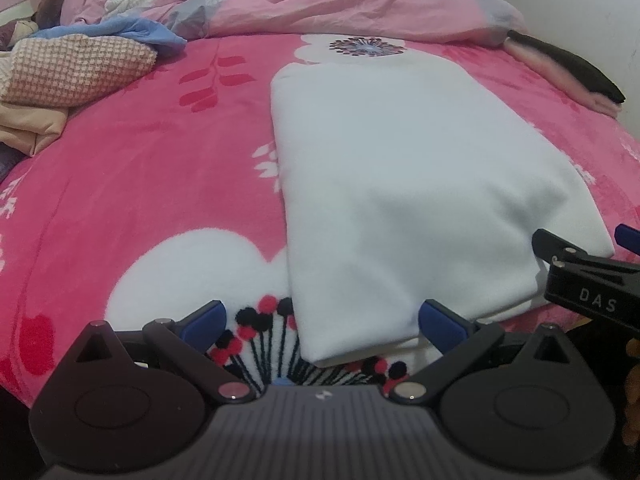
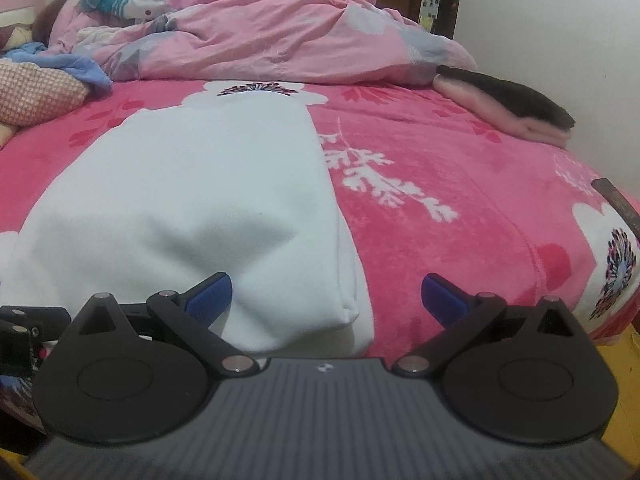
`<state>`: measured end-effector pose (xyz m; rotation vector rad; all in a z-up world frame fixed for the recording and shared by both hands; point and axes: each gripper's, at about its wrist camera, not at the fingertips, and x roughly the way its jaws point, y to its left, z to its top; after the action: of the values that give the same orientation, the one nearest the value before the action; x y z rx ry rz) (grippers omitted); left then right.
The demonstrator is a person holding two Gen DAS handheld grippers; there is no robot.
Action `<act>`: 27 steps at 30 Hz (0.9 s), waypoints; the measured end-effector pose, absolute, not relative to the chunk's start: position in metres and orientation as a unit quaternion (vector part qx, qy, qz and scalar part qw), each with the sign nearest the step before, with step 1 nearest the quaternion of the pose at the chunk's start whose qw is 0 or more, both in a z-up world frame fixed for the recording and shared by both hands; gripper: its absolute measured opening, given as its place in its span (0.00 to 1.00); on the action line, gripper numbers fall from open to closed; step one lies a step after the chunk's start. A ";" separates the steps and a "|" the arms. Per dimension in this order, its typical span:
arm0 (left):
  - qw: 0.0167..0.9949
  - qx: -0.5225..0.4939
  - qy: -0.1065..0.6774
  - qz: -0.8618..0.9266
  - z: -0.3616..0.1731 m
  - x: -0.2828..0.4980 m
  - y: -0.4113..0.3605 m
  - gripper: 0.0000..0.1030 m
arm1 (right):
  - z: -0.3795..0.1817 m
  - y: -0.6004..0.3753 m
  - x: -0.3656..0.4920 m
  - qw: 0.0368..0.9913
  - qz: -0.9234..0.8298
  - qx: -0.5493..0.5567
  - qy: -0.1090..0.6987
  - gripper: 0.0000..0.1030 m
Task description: Fold clothes
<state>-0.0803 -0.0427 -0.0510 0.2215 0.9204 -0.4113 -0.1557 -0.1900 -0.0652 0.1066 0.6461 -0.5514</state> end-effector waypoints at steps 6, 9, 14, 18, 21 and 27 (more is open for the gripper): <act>0.871 0.118 0.437 -0.189 -0.051 -0.082 -0.047 1.00 | -0.065 -0.190 -0.155 0.909 -0.265 0.052 0.317 0.99; 0.872 0.127 0.434 -0.185 -0.051 -0.083 -0.050 1.00 | -0.065 -0.189 -0.153 0.908 -0.264 0.044 0.322 0.99; 0.873 0.134 0.435 -0.177 -0.051 -0.083 -0.054 1.00 | -0.064 -0.189 -0.152 0.907 -0.262 0.041 0.326 0.99; 0.874 0.151 0.429 -0.171 -0.050 -0.085 -0.059 1.00 | -0.063 -0.185 -0.151 0.906 -0.262 0.023 0.331 0.99; 0.875 0.169 0.422 -0.164 -0.050 -0.087 -0.064 1.00 | -0.062 -0.177 -0.149 0.906 -0.263 -0.014 0.332 0.99; 0.873 0.154 0.433 -0.162 -0.051 -0.083 -0.064 1.00 | -0.062 -0.180 -0.150 0.908 -0.260 -0.010 0.329 0.99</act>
<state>-0.0833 -0.0636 -0.0510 0.3214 0.9040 -0.3374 -0.1499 -0.1796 -0.0615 -0.0197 0.6795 -0.5358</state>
